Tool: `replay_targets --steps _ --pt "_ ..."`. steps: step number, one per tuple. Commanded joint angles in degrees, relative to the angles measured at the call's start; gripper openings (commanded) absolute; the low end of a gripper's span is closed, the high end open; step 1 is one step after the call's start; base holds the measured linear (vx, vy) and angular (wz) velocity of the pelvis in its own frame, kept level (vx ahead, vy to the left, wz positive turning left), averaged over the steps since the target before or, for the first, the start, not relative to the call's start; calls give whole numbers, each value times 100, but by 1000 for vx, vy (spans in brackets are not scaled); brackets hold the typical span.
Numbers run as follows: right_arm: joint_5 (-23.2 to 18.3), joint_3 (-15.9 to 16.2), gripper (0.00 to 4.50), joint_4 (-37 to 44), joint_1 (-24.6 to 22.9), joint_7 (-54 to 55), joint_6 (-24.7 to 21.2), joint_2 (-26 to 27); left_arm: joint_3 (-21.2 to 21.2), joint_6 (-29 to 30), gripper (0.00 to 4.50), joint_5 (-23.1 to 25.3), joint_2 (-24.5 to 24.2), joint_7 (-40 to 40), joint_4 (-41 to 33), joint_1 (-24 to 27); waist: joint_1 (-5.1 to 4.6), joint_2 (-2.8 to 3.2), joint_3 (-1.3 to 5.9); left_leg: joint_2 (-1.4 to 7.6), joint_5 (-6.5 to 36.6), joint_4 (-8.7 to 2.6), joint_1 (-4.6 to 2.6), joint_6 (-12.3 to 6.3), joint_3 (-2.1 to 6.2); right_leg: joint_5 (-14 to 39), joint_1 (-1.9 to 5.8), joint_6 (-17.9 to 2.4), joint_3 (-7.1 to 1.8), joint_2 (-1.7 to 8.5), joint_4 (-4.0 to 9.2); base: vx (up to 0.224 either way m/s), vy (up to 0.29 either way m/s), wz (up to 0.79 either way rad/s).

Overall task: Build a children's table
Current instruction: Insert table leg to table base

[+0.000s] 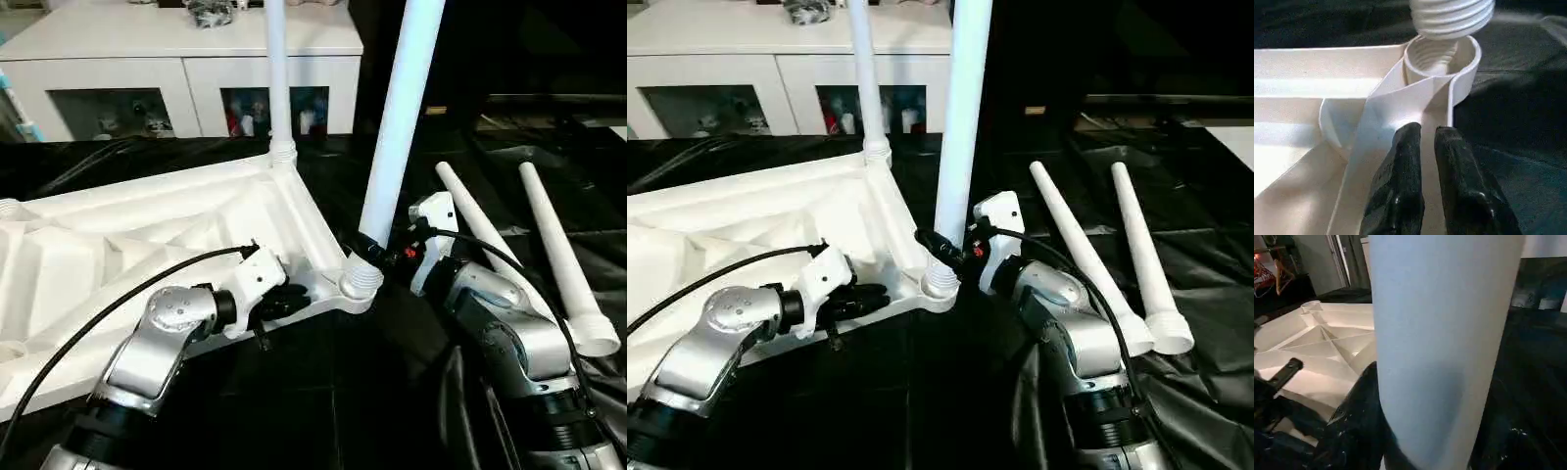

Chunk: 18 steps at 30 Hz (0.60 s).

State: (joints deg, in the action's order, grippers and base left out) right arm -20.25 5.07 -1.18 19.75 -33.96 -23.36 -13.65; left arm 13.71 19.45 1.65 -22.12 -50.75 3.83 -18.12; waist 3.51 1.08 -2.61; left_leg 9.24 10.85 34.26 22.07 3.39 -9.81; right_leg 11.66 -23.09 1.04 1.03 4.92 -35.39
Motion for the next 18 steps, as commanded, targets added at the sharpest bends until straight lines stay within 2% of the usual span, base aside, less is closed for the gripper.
replay_targets --steps 1,2,4,8,9,12,14,15,18 --pt "33 47 185 180 -39 30 58 25 125 121 70 209 -88 105 139 -68 33 50 358 288 823 -414 -94 -318 89 161 273 -1348 -142 244 343 0 0 0" --pt "39 51 185 184 -52 35 67 36 168 178 70 234 -118 122 161 -80 27 35 362 286 807 -411 -92 -307 90 83 276 -1356 -140 237 334 0 0 0" --pt "48 50 185 188 -71 51 77 58 203 250 70 192 -159 69 176 -87 33 46 360 286 867 -418 -93 -286 90 113 275 -1378 -138 242 338 0 0 0" --pt "54 32 185 130 -67 61 106 83 67 633 70 -209 -70 -135 31 -105 28 50 372 280 848 -409 -96 -254 84 -15 279 -1452 -136 235 318 0 0 0" --pt "71 34 185 93 -49 64 121 103 -21 779 99 -343 -25 -171 11 -146 32 63 374 275 832 -406 -93 -258 88 -49 283 -1475 -133 237 313 0 0 0" --pt "71 23 185 88 -38 65 121 106 -97 792 108 -419 7 -176 25 -212 35 51 383 274 747 -395 -95 -307 87 -183 290 -1502 -132 235 307 0 0 0" --pt "68 18 185 89 -36 62 121 102 -150 763 143 -432 45 -90 57 -264 36 50 380 274 717 -393 -88 -337 86 -227 294 -1512 -131 235 308 0 0 0" --pt "80 26 185 76 -29 61 130 102 -159 750 147 -403 53 -18 100 -299 37 49 378 273 731 -392 -87 -346 84 -211 296 -1506 -132 236 312 0 0 0" --pt "111 58 185 42 -20 45 160 113 -28 763 161 -327 7 18 130 -285 44 49 381 275 743 -394 -88 -340 89 -154 303 -1472 -130 243 315 0 0 0"
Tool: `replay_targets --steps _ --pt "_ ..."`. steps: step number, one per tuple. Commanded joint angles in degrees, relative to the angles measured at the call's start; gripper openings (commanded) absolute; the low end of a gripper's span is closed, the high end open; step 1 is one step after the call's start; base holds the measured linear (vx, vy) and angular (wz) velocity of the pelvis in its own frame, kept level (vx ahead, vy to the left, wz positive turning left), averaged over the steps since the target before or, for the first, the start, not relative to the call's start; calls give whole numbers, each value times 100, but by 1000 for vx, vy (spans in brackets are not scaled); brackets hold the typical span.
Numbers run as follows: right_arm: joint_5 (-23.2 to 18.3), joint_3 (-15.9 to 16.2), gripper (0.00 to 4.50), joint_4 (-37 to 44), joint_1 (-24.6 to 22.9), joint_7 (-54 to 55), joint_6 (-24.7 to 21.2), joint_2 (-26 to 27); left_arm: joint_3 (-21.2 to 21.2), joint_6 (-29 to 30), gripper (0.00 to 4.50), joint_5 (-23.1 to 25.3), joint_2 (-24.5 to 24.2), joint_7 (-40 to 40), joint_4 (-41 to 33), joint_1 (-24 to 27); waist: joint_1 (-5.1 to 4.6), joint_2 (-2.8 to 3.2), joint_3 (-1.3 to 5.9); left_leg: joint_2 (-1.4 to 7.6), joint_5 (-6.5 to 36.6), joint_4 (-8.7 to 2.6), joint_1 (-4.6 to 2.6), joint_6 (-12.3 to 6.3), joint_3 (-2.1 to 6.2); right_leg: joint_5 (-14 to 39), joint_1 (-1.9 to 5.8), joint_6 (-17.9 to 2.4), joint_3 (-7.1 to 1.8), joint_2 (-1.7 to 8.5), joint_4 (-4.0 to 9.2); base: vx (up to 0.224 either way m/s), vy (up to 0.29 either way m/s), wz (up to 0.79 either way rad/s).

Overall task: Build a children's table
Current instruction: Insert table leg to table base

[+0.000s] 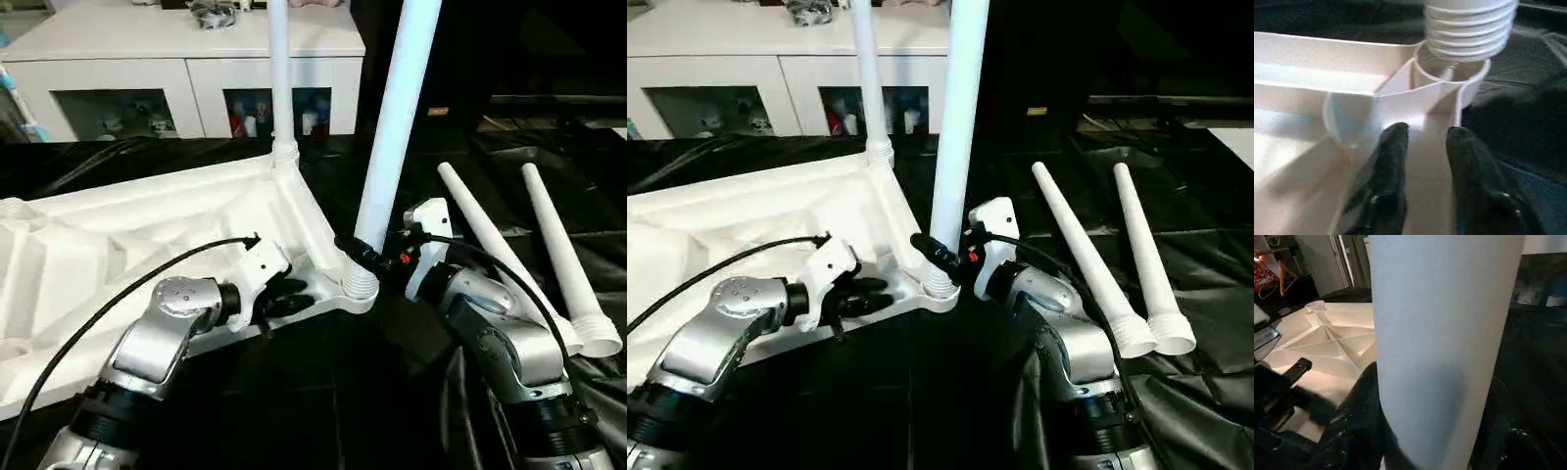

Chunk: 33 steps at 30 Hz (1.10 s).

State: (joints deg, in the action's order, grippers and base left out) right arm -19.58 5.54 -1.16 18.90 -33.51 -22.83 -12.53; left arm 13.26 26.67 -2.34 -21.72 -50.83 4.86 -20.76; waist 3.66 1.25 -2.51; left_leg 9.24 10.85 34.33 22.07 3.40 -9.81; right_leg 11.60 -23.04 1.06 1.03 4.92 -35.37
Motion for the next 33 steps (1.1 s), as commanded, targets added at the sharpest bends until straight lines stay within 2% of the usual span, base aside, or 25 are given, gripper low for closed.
replay_targets --steps 1,7,9,13,14,15,24,30,33 --pt "47 13 185 37 66 -1 109 4 35 47 161 72 -38 21 18 -13 33 46 373 276 738 -400 -90 -336 91 -143 295 -1470 -131 243 310 0 0 0" --pt "108 25 185 -20 78 4 153 32 296 9 161 217 -85 32 89 35 26 54 371 279 824 -406 -97 -290 94 -132 293 -1469 -131 239 315 0 0 0" --pt "138 30 185 -54 72 20 177 34 384 18 161 197 -101 -49 141 30 27 81 372 278 840 -409 -99 -265 98 -124 293 -1470 -130 240 312 0 0 0" --pt "179 -26 185 -175 99 124 219 58 572 95 161 281 -195 -166 190 31 21 86 374 271 911 -412 -105 -254 94 -69 284 -1450 -130 233 322 0 0 0" --pt "177 -38 185 -202 111 126 227 63 609 92 161 322 -214 -175 203 25 25 107 375 277 937 -416 -104 -229 102 -32 293 -1463 -129 243 323 0 0 0" --pt "189 -48 185 -242 126 130 244 68 655 128 161 344 -237 -212 206 25 15 94 371 271 937 -414 -96 -220 100 -43 297 -1466 -130 239 324 0 0 0" --pt "218 -69 185 -301 165 107 281 98 688 73 161 369 -214 -56 314 -31 10 120 377 271 931 -412 -98 -250 97 33 289 -1457 -128 239 332 0 0 0" --pt "210 -85 185 -330 205 48 278 77 541 -93 108 208 -97 -69 293 -89 23 109 370 278 1036 -422 -104 -219 93 215 277 -1436 -131 241 348 0 0 0" --pt "217 -81 185 -351 221 26 291 61 574 -105 84 224 -129 -96 304 -89 20 106 377 278 967 -420 -94 -228 98 124 282 -1417 -131 239 336 0 0 0"
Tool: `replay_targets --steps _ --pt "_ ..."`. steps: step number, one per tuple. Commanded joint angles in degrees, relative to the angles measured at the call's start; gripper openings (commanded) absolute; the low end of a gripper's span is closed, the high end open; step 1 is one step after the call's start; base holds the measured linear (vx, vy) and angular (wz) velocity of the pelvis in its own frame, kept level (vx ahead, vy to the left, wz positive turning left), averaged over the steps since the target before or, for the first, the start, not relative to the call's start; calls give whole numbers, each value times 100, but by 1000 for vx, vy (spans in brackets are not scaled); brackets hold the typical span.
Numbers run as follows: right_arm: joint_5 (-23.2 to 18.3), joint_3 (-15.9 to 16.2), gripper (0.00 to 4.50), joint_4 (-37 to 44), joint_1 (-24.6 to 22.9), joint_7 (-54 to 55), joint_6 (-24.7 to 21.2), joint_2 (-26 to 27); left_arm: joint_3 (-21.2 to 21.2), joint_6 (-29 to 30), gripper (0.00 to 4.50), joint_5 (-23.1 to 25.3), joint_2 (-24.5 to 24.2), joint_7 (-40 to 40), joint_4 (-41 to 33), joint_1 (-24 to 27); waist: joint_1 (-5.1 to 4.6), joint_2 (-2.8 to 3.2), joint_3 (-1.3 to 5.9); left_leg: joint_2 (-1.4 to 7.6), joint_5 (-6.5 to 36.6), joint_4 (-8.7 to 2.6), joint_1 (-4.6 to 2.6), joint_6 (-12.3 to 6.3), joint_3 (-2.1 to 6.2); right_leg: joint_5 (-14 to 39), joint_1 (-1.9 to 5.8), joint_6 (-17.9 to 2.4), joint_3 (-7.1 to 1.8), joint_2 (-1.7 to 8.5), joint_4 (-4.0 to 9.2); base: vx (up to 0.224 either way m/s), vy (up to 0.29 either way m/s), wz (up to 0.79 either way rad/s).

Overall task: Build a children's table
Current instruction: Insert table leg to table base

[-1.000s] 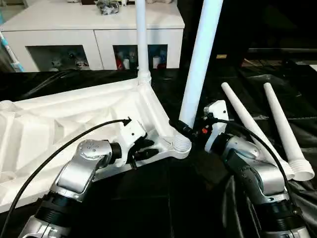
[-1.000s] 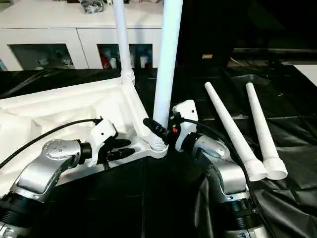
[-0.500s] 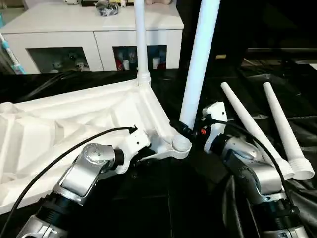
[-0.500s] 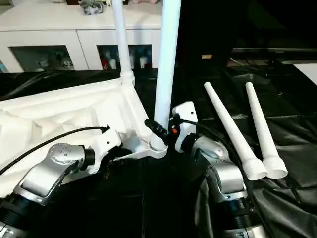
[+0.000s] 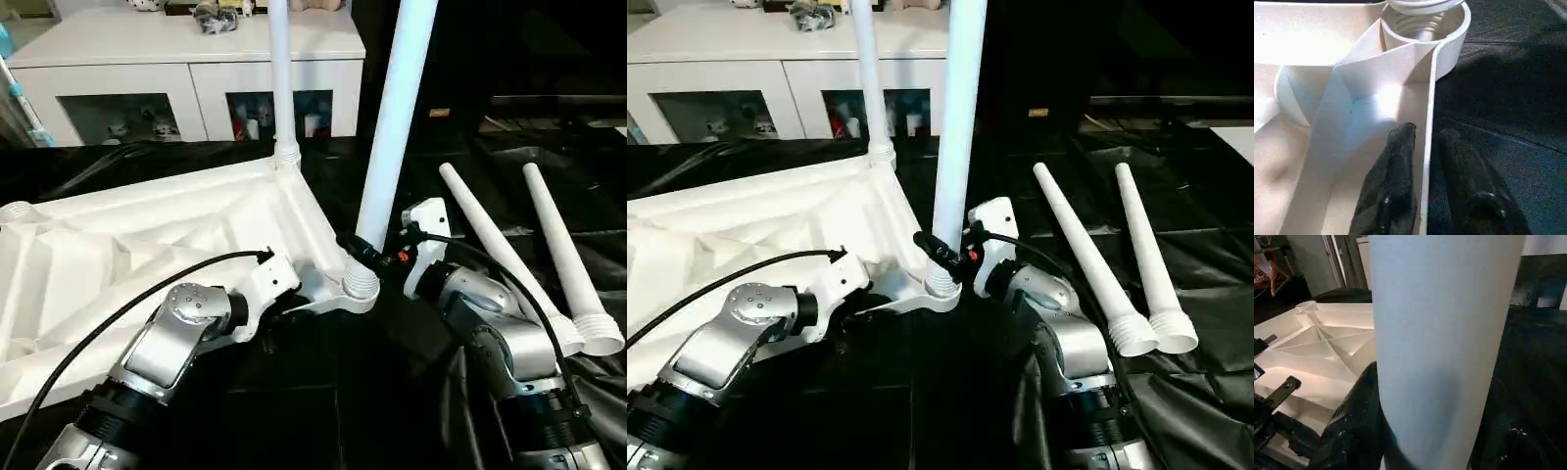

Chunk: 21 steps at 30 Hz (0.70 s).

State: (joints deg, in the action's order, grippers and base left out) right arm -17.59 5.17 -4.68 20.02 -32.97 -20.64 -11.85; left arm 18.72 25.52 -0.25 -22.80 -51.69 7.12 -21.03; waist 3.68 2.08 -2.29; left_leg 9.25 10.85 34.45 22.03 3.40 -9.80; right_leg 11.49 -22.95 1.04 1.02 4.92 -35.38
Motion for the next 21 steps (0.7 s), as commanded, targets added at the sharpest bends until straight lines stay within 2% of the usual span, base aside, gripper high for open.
replay_targets --steps 1,7,9,11,15,19,20,21 --pt "14 -45 185 -8 123 -34 74 -8 42 -6 74 17 -28 -6 98 -56 15 22 354 276 956 -430 -89 -235 95 113 272 -1417 -131 238 337 0 0 0" --pt "9 -50 185 -42 155 -61 82 -4 13 -34 38 -33 11 3 137 -42 16 6 348 276 993 -433 -89 -250 89 224 269 -1407 -133 242 351 0 0 0" --pt "-1 -55 185 -59 168 -74 75 -3 22 -51 22 -29 2 -3 152 -42 13 18 348 276 1022 -438 -89 -231 93 289 268 -1392 -132 243 355 0 0 0" --pt "-7 -60 185 -77 179 -79 65 -3 34 -71 5 -22 -6 -12 165 -41 6 18 354 277 957 -435 -88 -237 96 177 269 -1401 -129 238 341 0 0 0" --pt "-49 -66 184 -150 229 -98 -83 -7 32 -112 1 -25 -11 -24 199 -56 0 16 368 268 781 -413 -79 -310 93 -118 283 -1451 -125 238 317 0 0 0" --pt "0 18 184 -342 343 -176 -215 -51 53 -214 0 12 -39 -37 232 -41 -5 11 349 272 928 -423 -88 -316 86 154 274 -1490 -126 245 347 0 0 0" --pt "6 52 184 -430 423 -219 -290 -57 50 -239 0 28 -40 -40 251 -37 -12 -20 347 276 963 -426 -86 -297 81 223 276 -1475 -130 245 353 0 0 0" --pt "9 62 184 -442 435 -228 -303 -59 48 -243 0 30 -41 -39 255 -37 -5 -17 353 275 940 -423 -88 -293 86 220 282 -1473 -128 249 341 0 0 0"
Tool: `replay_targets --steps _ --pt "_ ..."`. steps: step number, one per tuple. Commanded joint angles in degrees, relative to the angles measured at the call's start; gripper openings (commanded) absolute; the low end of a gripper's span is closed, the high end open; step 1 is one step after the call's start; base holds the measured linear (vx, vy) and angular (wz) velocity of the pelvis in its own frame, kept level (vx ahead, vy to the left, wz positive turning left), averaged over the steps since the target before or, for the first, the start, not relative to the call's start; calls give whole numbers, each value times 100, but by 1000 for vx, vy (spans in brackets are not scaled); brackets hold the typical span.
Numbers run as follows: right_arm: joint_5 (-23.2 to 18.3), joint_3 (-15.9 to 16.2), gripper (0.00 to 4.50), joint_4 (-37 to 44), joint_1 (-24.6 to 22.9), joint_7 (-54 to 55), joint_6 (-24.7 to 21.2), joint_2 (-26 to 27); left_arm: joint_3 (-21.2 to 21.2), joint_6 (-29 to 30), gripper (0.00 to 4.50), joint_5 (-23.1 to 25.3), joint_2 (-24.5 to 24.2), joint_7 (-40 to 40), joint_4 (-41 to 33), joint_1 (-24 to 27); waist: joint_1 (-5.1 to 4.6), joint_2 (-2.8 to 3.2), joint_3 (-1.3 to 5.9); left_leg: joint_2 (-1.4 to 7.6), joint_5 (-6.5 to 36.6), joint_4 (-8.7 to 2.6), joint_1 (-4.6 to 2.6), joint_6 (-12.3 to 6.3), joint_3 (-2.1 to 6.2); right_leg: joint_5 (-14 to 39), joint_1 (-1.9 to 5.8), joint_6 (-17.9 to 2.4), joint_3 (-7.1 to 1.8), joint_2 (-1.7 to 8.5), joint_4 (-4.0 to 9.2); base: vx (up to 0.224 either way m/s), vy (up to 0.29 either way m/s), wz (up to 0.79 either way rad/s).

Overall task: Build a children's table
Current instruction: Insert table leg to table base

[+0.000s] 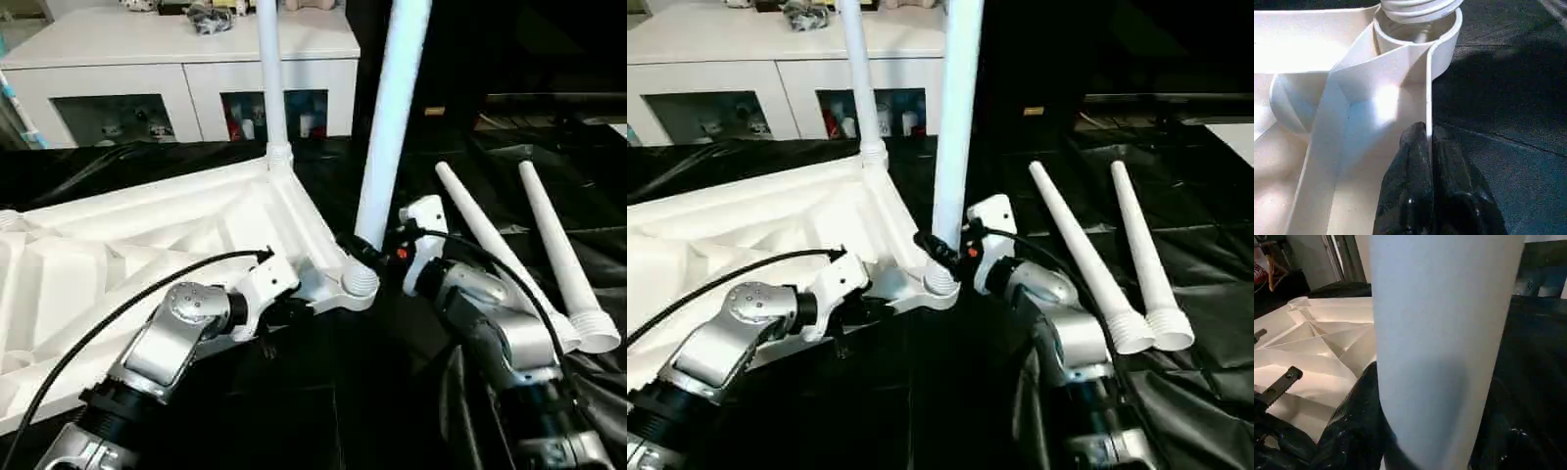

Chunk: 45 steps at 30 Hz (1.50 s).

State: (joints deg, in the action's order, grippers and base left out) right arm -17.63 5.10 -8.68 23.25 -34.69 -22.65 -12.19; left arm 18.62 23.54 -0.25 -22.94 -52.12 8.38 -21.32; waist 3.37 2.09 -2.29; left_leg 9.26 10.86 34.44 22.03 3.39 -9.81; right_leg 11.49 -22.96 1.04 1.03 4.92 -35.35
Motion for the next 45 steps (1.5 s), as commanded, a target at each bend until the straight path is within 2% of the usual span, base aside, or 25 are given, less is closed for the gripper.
replay_targets --steps 1,2,4,5,6,7,10,16,25,26,27,30,34,36,38,44,45 --pt "24 100 184 -80 146 -83 -140 -32 54 -59 0 34 -27 5 138 -5 25 -14 357 275 885 -416 -86 -305 85 177 279 -1476 -130 250 333 0 0 0" --pt "45 121 184 -106 163 -98 -133 -38 50 -63 0 34 -26 8 144 -8 21 -35 355 275 836 -416 -82 -320 83 144 280 -1482 -126 244 333 0 0 0" --pt "72 146 184 -149 188 -118 -137 -41 48 -61 0 27 -35 -5 136 -5 31 -18 353 275 785 -409 -83 -341 80 103 274 -1486 -131 250 328 0 0 0" --pt "85 156 184 -183 206 -129 -143 -40 48 -62 0 22 -44 -18 128 -3 30 -65 355 277 776 -409 -81 -360 74 125 279 -1476 -131 252 329 0 0 0" --pt "95 171 184 -218 231 -141 -193 -45 46 -64 0 19 -53 -26 125 -1 37 -52 357 278 761 -406 -83 -364 76 138 277 -1481 -131 257 324 0 0 0" --pt "109 193 184 -247 259 -159 -253 -61 49 -70 0 24 -72 -39 128 -4 33 -73 352 275 738 -410 -75 -377 73 176 280 -1473 -130 254 329 0 0 0" --pt "123 236 184 -306 325 -242 -353 -104 46 -107 0 40 -107 -55 176 -35 27 -69 344 279 808 -411 -82 -371 70 379 267 -1451 -136 261 345 0 0 0" --pt "157 283 184 -447 388 -313 -375 -149 38 -140 0 40 -128 -90 245 -90 31 -71 350 274 713 -399 -86 -396 63 290 260 -1453 -134 253 335 0 0 0" --pt "147 71 184 -1101 366 -251 70 32 22 -170 0 59 -96 -44 380 -218 27 -70 341 276 858 -414 -81 -342 65 457 254 -1456 -135 262 353 0 0 0" --pt "112 15 184 -1136 310 -250 116 61 15 -172 0 66 -92 -31 398 -234 25 -75 336 274 927 -420 -84 -319 66 566 255 -1435 -135 260 362 0 0 0" --pt "79 -36 184 -1159 248 -253 167 85 13 -179 0 78 -87 -15 421 -253 32 -49 340 281 979 -423 -93 -291 68 618 245 -1424 -141 270 370 0 0 0" --pt "-29 -172 184 -1177 71 -265 303 149 17 -188 0 103 -68 19 455 -287 29 -50 334 286 1077 -440 -87 -243 75 666 249 -1392 -143 267 378 0 0 0" --pt "-91 -240 184 -1183 -13 -282 377 183 18 -189 0 103 -60 22 463 -295 27 -45 336 286 1069 -444 -91 -258 78 611 245 -1414 -136 259 375 0 0 0" --pt "-218 -367 184 -1147 -203 -286 512 254 19 -193 0 104 -55 29 469 -299 36 -26 339 289 1075 -444 -83 -261 78 578 246 -1409 -142 267 377 0 0 0" --pt "-290 -463 184 -1109 -387 -324 707 326 23 -193 0 101 -53 23 474 -310 44 -40 346 293 1053 -444 -83 -288 80 486 248 -1417 -139 269 370 0 0 0" --pt "-135 -401 184 -1062 -674 -360 1207 376 4 -156 0 81 -70 -4 444 -316 41 -28 331 292 1172 -463 -83 -285 84 657 242 -1410 -134 266 390 0 0 0" --pt "-118 -395 184 -1046 -700 -352 1255 382 1 -150 0 79 -73 -6 438 -313 40 -20 294 294 1253 -479 -77 -279 82 746 217 -1380 -140 265 413 0 0 0"
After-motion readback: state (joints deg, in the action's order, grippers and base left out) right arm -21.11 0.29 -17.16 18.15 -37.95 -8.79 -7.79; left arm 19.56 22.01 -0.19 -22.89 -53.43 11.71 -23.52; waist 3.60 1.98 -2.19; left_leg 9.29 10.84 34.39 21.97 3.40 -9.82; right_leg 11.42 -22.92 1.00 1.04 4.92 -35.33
